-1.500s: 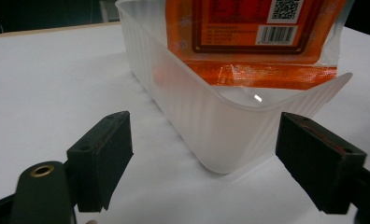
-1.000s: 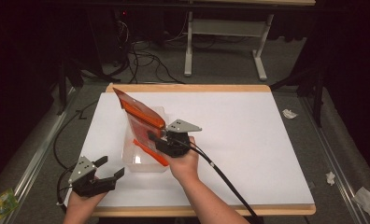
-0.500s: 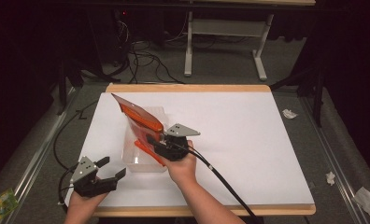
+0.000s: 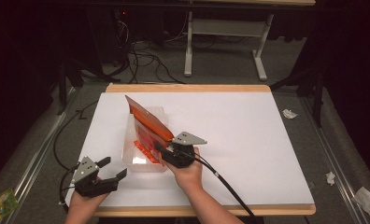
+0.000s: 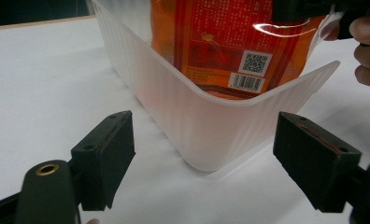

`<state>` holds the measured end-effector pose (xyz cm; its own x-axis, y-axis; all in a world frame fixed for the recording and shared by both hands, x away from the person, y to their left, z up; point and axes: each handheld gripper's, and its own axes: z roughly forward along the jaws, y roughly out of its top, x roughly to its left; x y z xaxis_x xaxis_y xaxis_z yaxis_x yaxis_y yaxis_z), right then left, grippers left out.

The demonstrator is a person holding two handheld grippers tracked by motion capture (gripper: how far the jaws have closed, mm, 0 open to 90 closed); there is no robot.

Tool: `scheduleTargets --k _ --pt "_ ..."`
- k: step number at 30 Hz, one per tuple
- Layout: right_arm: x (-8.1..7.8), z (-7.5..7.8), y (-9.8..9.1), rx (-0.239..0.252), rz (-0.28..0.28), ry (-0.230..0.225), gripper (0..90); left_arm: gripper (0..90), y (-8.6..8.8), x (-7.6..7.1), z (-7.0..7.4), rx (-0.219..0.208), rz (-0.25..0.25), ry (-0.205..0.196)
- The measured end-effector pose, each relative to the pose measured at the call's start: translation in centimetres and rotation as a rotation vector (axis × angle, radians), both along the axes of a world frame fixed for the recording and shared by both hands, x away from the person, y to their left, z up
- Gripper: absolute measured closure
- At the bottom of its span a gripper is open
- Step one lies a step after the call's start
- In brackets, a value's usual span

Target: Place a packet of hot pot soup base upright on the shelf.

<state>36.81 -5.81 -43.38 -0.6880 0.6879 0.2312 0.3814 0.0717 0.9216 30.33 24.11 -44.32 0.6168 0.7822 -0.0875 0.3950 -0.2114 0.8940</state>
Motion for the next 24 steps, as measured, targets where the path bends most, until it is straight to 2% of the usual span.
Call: scheduleTargets --k 5,15,23,24 --pt "0.03 -0.38 -0.55 -0.001 -0.007 0.003 71.5 21.2 -0.11 0.0 0.01 -0.003 -0.001 -0.002" --pt "0.24 0.01 -0.48 -0.009 -0.006 0.018 70.0 21.0 -0.08 0.04 -0.03 -0.003 -0.003 0.0" --pt "0.52 0.38 -0.72 -0.015 0.001 0.024 60.7 20.9 -0.24 0.18 -0.09 -0.004 -0.008 0.005" --pt "0.59 0.45 -0.81 -0.016 -0.001 0.026 56.9 20.9 -0.32 0.19 -0.11 0.0 -0.009 0.003"
